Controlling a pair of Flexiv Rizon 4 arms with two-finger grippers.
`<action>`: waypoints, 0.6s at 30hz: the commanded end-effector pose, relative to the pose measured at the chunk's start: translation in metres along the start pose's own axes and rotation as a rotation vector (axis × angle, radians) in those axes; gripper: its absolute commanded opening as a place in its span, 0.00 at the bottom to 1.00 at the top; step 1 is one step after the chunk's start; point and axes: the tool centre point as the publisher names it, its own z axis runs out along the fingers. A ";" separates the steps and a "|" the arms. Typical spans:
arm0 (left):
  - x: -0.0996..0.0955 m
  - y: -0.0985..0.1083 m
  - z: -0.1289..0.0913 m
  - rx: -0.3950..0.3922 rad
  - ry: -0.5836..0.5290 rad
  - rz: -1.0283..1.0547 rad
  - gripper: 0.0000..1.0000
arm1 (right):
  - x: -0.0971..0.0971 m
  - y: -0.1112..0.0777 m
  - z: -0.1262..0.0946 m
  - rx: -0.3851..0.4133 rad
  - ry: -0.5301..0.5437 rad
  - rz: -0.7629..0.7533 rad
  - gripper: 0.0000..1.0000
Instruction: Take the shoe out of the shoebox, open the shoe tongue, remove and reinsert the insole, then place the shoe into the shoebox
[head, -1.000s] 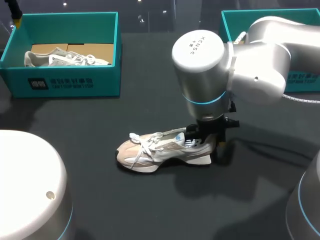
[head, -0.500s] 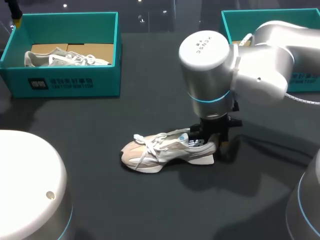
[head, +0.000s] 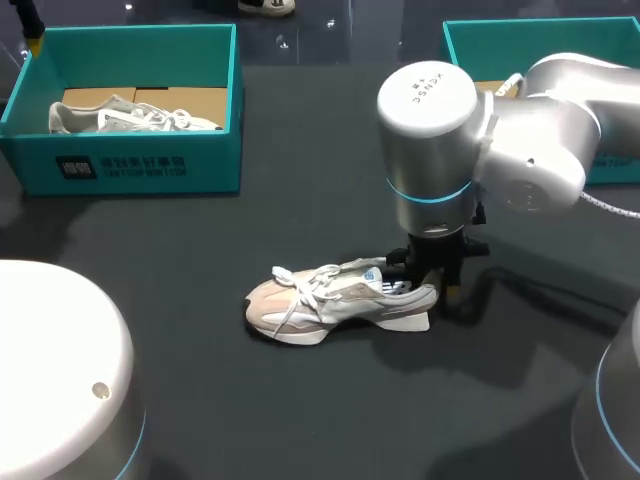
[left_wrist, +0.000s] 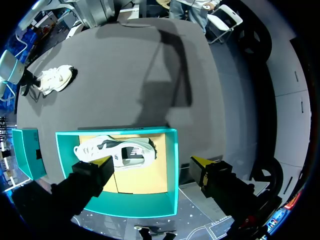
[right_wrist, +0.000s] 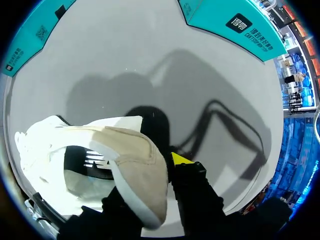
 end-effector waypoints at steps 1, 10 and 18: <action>0.000 -0.001 -0.001 -0.001 0.002 0.001 1.00 | -0.003 -0.001 0.003 0.000 0.010 0.000 0.22; 0.000 -0.001 -0.001 -0.001 0.002 0.001 1.00 | 0.000 0.003 -0.002 0.013 0.024 -0.021 0.39; 0.000 -0.001 -0.001 -0.001 0.002 0.001 1.00 | -0.003 0.003 -0.017 0.010 0.053 -0.033 1.00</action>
